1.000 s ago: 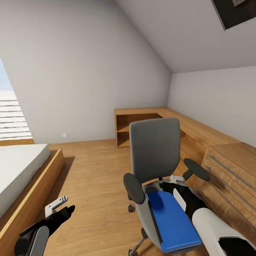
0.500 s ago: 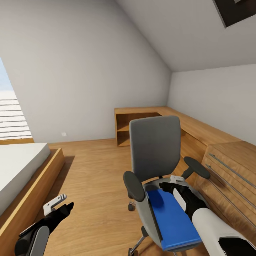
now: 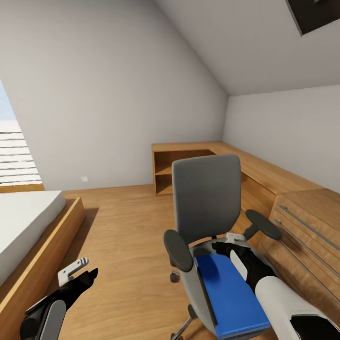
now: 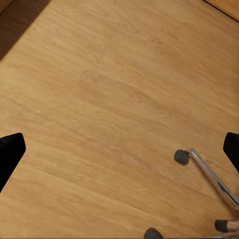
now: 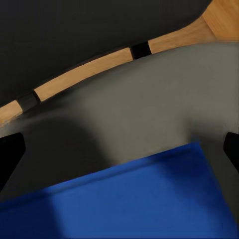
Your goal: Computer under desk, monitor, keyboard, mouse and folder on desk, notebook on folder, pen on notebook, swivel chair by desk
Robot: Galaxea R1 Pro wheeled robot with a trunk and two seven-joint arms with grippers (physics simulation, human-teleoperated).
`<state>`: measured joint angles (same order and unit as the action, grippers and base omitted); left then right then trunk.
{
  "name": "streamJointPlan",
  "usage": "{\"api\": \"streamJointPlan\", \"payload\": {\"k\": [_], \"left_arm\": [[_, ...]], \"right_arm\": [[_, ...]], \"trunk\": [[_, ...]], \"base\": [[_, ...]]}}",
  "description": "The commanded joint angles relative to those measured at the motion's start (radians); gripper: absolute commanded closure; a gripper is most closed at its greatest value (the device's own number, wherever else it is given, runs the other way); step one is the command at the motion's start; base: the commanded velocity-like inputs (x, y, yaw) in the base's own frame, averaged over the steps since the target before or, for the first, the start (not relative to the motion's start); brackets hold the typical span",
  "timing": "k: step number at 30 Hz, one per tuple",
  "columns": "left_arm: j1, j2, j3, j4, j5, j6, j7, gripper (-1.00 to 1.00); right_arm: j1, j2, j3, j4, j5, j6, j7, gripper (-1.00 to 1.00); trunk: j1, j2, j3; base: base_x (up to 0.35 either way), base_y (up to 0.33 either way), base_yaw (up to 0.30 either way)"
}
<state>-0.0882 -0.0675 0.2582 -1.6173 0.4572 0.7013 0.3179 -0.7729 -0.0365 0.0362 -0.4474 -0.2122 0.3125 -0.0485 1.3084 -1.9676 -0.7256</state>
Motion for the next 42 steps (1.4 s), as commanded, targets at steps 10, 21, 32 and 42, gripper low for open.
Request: {"api": "streamJointPlan", "payload": {"k": [10, 21, 32, 42], "left_arm": [[-0.001, -0.001, 0.001, -0.001, 0.011, 0.003, 0.007, -1.00], [-0.001, -0.001, 0.001, -0.001, 0.010, 0.001, 0.006, -1.00], [-0.001, -0.002, 0.004, -0.002, 0.010, 0.001, 0.008, -1.00], [-0.001, -0.002, 0.007, -0.003, 0.011, 0.001, 0.010, -1.00]], "right_arm": [[0.000, -0.003, 0.003, -0.003, -0.010, 0.005, -0.006, -1.00], [0.000, -0.011, 0.002, -0.003, -0.010, 0.006, -0.015, -1.00], [0.000, -0.013, 0.001, -0.002, -0.011, 0.058, -0.032, -1.00], [0.000, -0.022, 0.001, -0.002, -0.013, 0.076, -0.046, -1.00]], "trunk": [[0.000, 0.000, -0.001], [0.000, 0.000, -0.001], [0.000, 0.000, -0.001], [0.000, 0.000, -0.001]], "base": [[0.135, 0.000, 0.000], [0.015, 0.000, 0.000], [0.001, 0.000, 0.000], [0.000, 0.000, 0.000]]}}
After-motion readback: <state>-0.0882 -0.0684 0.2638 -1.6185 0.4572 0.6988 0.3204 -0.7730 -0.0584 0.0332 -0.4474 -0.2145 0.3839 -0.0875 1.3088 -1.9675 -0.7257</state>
